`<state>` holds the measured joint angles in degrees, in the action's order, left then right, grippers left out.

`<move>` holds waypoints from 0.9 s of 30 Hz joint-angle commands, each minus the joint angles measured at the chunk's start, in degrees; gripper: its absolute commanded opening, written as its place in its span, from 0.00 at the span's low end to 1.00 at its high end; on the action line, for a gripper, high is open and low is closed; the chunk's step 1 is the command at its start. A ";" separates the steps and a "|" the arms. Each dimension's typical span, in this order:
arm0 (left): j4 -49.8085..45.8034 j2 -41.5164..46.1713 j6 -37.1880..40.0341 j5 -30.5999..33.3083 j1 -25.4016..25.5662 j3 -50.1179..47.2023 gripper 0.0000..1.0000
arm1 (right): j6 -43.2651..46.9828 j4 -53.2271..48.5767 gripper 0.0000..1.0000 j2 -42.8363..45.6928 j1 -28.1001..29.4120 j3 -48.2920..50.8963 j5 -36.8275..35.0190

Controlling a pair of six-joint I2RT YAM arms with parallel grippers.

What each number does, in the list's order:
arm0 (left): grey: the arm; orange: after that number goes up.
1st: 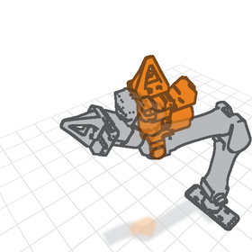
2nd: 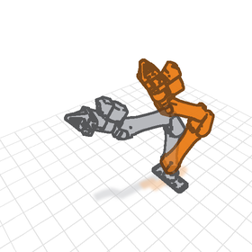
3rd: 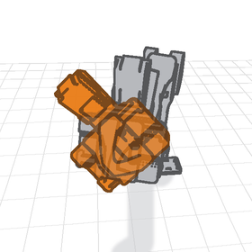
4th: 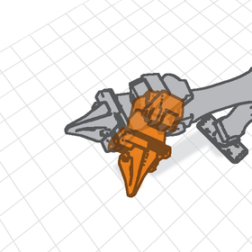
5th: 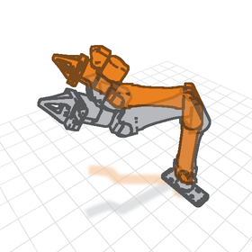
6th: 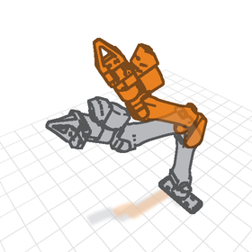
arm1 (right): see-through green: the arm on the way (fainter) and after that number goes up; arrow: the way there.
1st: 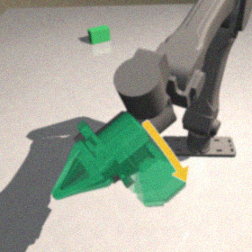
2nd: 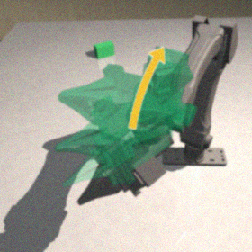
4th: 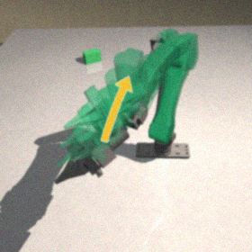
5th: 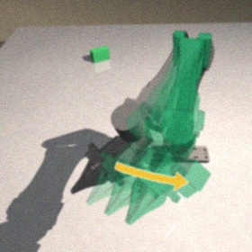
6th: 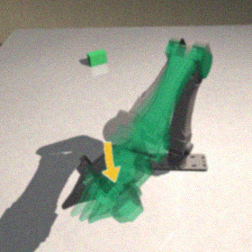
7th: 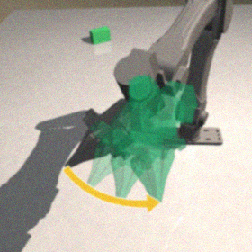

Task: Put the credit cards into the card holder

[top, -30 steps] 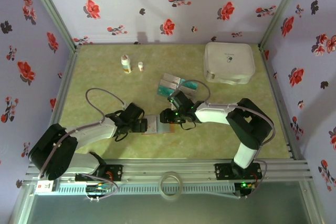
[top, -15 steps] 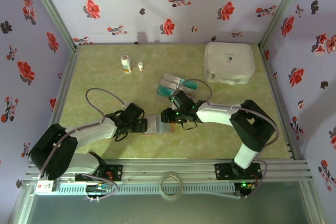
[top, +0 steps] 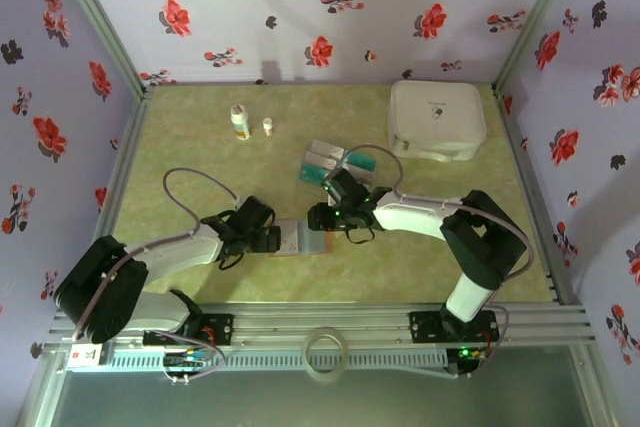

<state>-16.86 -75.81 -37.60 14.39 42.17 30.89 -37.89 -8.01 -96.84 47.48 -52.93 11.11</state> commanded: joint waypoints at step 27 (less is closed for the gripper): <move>1.05 -1.02 -1.41 -0.40 0.63 -1.89 1.00 | -5.35 7.48 0.43 -4.62 3.27 -3.49 7.65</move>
<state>-16.45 -75.79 -37.67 14.81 42.35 30.61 -41.45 -2.94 -101.27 49.65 -54.43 15.66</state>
